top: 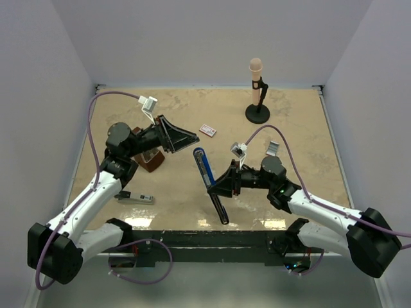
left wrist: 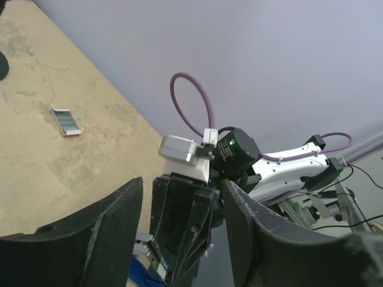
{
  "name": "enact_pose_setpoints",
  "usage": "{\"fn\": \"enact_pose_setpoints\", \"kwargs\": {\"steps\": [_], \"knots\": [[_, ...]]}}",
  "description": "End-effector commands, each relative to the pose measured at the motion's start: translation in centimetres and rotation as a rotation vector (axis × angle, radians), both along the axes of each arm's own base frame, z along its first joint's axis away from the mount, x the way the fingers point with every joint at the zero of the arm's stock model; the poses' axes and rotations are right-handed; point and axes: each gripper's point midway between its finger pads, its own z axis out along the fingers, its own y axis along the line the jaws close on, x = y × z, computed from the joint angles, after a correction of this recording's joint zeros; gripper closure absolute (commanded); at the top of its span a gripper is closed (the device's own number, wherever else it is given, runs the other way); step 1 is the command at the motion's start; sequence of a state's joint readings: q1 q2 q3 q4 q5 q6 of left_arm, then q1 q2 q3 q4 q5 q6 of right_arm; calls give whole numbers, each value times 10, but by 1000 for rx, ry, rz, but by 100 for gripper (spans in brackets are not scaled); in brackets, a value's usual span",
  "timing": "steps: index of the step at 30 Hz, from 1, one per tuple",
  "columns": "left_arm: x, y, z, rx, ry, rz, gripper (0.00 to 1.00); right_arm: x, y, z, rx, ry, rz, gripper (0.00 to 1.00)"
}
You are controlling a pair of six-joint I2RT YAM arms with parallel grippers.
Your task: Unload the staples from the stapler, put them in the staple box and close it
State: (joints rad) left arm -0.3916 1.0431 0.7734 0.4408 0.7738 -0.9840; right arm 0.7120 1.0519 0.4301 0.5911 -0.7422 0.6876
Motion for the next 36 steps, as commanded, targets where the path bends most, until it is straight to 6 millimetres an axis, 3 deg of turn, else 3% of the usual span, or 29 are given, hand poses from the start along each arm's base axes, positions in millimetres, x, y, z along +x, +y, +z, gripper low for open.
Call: {"fn": "enact_pose_setpoints", "kwargs": {"steps": [1,4,6,7,9,11,12,14,19,21,24,31,36], "knots": [[10,5,19,8,-59,26,35,11,-5,1,-8,-22,-77,100],[20,11,14,65,-73,77,32,24,-9,-10,-67,1,-157,100],[30,17,-2,156,-64,137,31,36,-11,-13,-109,-4,-214,100],[30,22,2,180,-87,169,29,47,-17,-27,-175,26,-288,100],[35,38,-19,294,-62,263,25,64,-23,-32,-243,24,-376,100],[31,49,-38,373,-33,299,13,85,-45,-64,-414,76,-535,100],[31,58,-41,411,-61,342,9,94,-50,-64,-458,71,-579,100],[26,68,-61,478,-31,363,0,100,-69,-91,-599,111,-655,100],[10,87,-91,579,-38,396,0,109,-77,-110,-736,161,-697,100],[2,99,-97,611,-73,435,0,121,-83,-111,-788,162,-759,100],[-2,118,-99,629,-98,534,0,127,-100,-115,-906,163,-832,100],[-9,141,-69,566,-179,688,0,135,-142,-130,-1225,145,-1000,100],[-10,147,-65,568,-190,721,0,131,-141,-134,-1368,97,-1020,100]]}}
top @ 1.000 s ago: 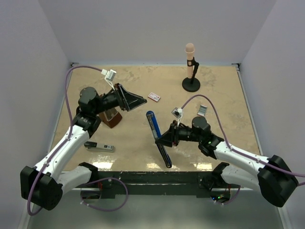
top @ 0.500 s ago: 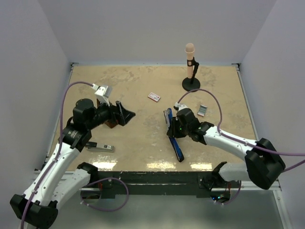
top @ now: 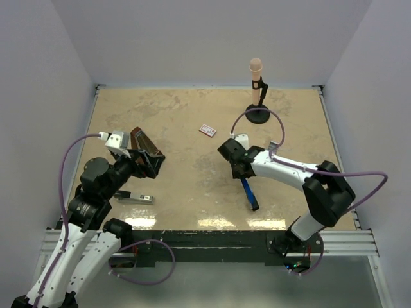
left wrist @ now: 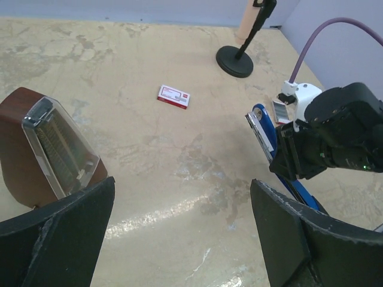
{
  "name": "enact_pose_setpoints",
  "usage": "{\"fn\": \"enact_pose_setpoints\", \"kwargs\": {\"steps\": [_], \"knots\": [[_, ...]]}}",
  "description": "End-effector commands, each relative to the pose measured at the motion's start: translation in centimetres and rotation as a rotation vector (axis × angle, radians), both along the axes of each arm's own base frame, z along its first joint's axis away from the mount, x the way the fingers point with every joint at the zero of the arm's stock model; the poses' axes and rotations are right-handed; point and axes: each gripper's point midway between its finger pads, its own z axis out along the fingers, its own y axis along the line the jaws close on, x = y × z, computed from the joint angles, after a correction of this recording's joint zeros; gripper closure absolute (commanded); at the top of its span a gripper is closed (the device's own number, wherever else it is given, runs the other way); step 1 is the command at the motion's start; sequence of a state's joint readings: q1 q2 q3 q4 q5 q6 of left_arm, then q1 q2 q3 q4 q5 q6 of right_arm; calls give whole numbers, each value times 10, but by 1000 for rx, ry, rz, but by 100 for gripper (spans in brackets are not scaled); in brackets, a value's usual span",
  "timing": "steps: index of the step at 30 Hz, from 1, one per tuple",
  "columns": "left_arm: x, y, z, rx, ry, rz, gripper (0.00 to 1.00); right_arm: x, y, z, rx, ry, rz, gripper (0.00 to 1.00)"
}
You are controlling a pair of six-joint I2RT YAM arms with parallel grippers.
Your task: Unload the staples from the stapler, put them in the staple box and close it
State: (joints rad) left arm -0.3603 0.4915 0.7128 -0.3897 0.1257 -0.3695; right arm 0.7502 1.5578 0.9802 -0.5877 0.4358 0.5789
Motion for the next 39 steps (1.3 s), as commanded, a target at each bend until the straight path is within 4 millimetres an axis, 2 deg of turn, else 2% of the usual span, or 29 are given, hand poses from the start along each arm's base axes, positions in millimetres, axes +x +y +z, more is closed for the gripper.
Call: {"fn": "enact_pose_setpoints", "kwargs": {"steps": [1,5,8,12,24,28,31,32,34,35,39], "knots": [[6,11,4,33,-30,55,0,7,-10,15,-180,-62,-52,100],[7,11,4,38,-27,57,0,4,-4,0,-325,-62,-53,100],[6,13,6,36,-36,67,0,-1,0,-1,-390,-67,-51,100],[5,15,7,30,-43,77,0,-4,-6,-4,-494,-74,-43,100],[4,18,8,25,-46,94,0,-10,-2,-4,-484,-75,-22,100],[4,18,7,20,-38,95,0,-9,3,6,-448,-81,-6,100],[3,18,9,0,-36,100,1,-7,14,21,-365,-97,25,100],[1,16,12,-7,-41,87,2,-6,28,34,-258,-115,39,100],[0,12,14,-40,-30,74,2,-7,41,45,-170,-123,87,100],[-1,9,15,-54,-23,65,2,-4,54,54,-89,-148,106,100],[-5,-11,23,-132,2,-29,4,-14,88,86,147,-161,243,100]]}}
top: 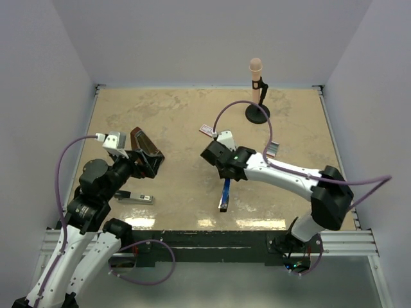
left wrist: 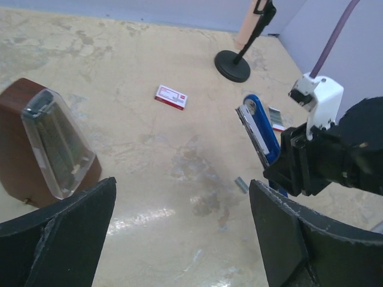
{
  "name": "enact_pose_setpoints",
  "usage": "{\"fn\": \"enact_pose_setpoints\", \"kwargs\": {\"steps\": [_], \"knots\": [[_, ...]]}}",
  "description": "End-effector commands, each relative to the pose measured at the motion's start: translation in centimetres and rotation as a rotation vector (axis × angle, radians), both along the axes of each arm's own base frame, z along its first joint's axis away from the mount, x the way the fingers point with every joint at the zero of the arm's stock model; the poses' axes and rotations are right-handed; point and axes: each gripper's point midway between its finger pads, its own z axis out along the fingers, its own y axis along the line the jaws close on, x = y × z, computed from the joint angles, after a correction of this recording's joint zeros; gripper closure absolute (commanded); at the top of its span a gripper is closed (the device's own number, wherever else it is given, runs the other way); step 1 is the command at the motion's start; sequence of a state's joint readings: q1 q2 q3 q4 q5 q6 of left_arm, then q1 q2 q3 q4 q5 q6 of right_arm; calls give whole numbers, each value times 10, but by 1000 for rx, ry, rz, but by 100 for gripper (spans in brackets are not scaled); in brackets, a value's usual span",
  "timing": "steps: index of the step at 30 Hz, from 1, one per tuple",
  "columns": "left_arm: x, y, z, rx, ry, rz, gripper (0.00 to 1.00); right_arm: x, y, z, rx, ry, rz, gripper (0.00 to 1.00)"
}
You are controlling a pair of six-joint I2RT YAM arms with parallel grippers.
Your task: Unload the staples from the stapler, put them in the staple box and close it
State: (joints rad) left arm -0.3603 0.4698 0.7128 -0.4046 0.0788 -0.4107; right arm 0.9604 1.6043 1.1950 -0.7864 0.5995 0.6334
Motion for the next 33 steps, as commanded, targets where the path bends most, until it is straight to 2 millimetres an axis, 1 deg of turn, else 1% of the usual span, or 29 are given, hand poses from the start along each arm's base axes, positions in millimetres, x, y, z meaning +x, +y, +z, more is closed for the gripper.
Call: {"fn": "enact_pose_setpoints", "kwargs": {"steps": [1,2,3,4,5,6,7,8,9,10,11,12,13,14,15,16,18,19,20,21,22,23,24,26,27,29,30,31,33], "knots": [[-6,-24,24,-123,2,-109,4,0,51,43,288,-54,186,100],[-6,-27,27,-132,-3,-124,4,-3,57,49,331,-59,216,100],[-6,-30,30,-141,-4,-139,5,-12,68,64,416,-55,285,100],[-7,-37,33,-152,4,-177,5,-13,79,72,486,-82,325,100],[-7,-40,37,-159,-4,-195,6,-18,86,82,549,-91,365,100],[-7,-44,40,-165,-3,-214,6,-22,90,100,624,-120,401,100],[-7,-50,41,-174,12,-247,7,-39,100,99,703,-63,485,100],[-5,-53,42,-183,13,-261,7,-40,110,114,783,-97,528,100],[-5,-56,44,-192,13,-277,7,-44,114,121,833,-94,545,100],[-6,-62,43,-207,32,-308,7,-58,117,126,887,-71,607,100],[-5,-66,46,-219,21,-329,7,-61,124,141,948,-105,648,100],[-3,-70,42,-235,40,-341,7,-68,125,142,981,-91,670,100],[-7,-75,42,-247,44,-378,7,-77,129,161,1048,-118,735,100],[-6,-78,47,-261,18,-398,6,-81,130,168,1076,-125,765,100],[-6,-81,40,-276,39,-414,5,-86,130,174,1109,-127,782,100],[-9,-85,40,-288,40,-443,5,-91,130,187,1153,-160,815,100],[-8,-90,40,-319,29,-468,4,-106,131,194,1215,-134,877,100],[-10,-92,39,-328,32,-489,4,-112,132,204,1251,-147,915,100],[-10,-94,43,-339,11,-506,4,-118,132,207,1268,-134,946,100],[-10,-97,39,-358,33,-515,4,-123,132,207,1293,-110,954,100],[-12,-99,39,-370,35,-536,4,-127,132,215,1326,-127,983,100],[-13,-101,45,-382,10,-552,4,-130,132,217,1346,-124,997,100],[-14,-103,43,-402,27,-562,4,-137,131,215,1367,-90,1013,100],[-17,-105,50,-422,-4,-592,5,-142,132,217,1388,-81,1042,100],[-18,-105,51,-444,4,-600,6,-142,133,211,1385,-59,1043,100],[-22,-107,57,-460,-21,-627,12,-145,134,209,1388,-48,1054,100],[-24,-107,56,-471,-15,-632,16,-145,133,205,1386,-40,1052,100],[-25,-108,55,-473,-11,-641,27,-144,133,205,1388,-45,1043,100],[-26,-108,55,-489,0,-644,38,-144,132,202,1390,-40,1034,100]]}}
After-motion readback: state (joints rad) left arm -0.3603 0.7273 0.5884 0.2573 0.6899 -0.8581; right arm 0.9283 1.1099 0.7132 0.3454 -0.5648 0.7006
